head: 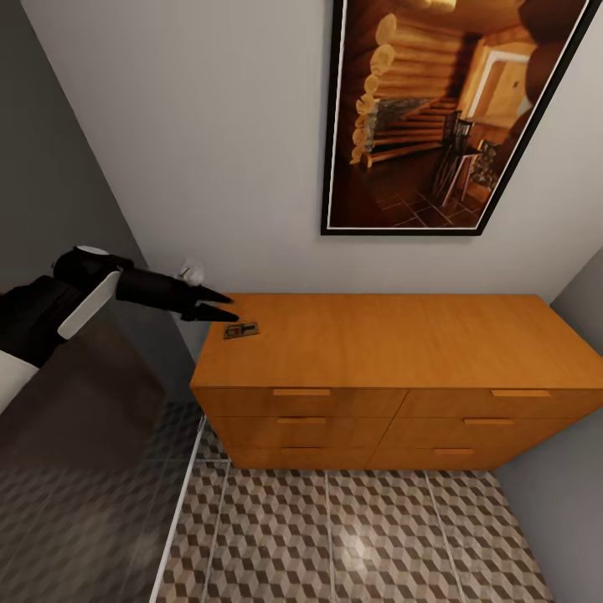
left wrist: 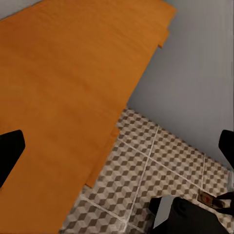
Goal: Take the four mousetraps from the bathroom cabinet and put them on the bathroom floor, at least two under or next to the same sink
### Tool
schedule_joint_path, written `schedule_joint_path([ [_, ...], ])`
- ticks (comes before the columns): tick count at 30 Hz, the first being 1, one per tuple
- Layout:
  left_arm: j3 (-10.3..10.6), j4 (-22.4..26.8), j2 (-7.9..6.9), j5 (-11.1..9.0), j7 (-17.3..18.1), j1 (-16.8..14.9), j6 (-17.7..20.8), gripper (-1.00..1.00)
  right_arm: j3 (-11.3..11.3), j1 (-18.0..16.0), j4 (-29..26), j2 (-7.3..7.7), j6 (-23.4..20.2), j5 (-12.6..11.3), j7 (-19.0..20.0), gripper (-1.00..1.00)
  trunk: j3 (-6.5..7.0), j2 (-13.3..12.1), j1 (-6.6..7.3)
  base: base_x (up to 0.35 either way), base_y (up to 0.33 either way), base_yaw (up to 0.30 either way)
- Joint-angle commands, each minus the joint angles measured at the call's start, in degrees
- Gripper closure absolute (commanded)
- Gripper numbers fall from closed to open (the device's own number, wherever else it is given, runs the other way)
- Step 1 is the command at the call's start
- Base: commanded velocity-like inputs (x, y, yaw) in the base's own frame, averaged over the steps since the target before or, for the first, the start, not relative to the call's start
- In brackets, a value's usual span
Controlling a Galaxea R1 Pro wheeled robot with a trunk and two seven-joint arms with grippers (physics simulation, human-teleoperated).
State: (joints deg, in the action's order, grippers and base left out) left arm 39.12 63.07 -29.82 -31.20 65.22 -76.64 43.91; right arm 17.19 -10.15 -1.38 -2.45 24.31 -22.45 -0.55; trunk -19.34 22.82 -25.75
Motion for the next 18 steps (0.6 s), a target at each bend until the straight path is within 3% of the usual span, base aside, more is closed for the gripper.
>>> schedule_joint_path([
  [1, 0.1, -0.1, -0.53, -0.4, 0.9, -0.1, -0.6, -1.0, 0.5, 0.0, 0.1, -0.01, 0.2, -0.7, 0.1, 1.0, -0.1, 0.1, -0.03, 0.0, 0.0, 0.0],
  [2, 0.0, -0.3, -1.81, -0.4, 3.0, -0.1, -3.1, -1.0, 0.5, 0.0, 0.1, -0.01, 0.2, -0.7, 0.1, 1.0, -0.1, 0.1, -0.03, 0.0, 0.0, 0.0],
  [5, 0.2, -0.1, -3.98, -0.4, 5.1, 0.1, -5.6, -1.0, 0.5, 0.0, 0.1, -0.01, 0.2, -0.7, 0.1, 1.0, -0.1, 0.1, -0.03, 0.0, 0.0, 0.0],
  [8, 0.6, 0.5, -5.02, -0.4, 7.6, 0.2, -6.7, -1.0, 0.5, 0.0, 0.1, -0.01, 0.2, -0.7, 0.1, 1.0, -0.1, 0.1, -0.03, 0.0, 0.0, 0.0],
  [14, 2.5, 2.6, -5.86, -0.3, 11.1, 0.3, -11.3, -1.0, 0.5, 0.0, 0.1, -0.01, 0.2, -0.7, 0.1, 1.0, -0.1, 0.1, -0.03, 0.0, 0.0, 0.0],
  [18, 5.9, 4.8, -6.06, -0.3, 11.8, 0.3, -14.0, -1.0, 0.5, 0.0, 0.1, 0.06, 0.2, -0.6, 0.1, 1.0, -0.1, 0.1, -0.03, 0.0, 0.0, 0.0],
])
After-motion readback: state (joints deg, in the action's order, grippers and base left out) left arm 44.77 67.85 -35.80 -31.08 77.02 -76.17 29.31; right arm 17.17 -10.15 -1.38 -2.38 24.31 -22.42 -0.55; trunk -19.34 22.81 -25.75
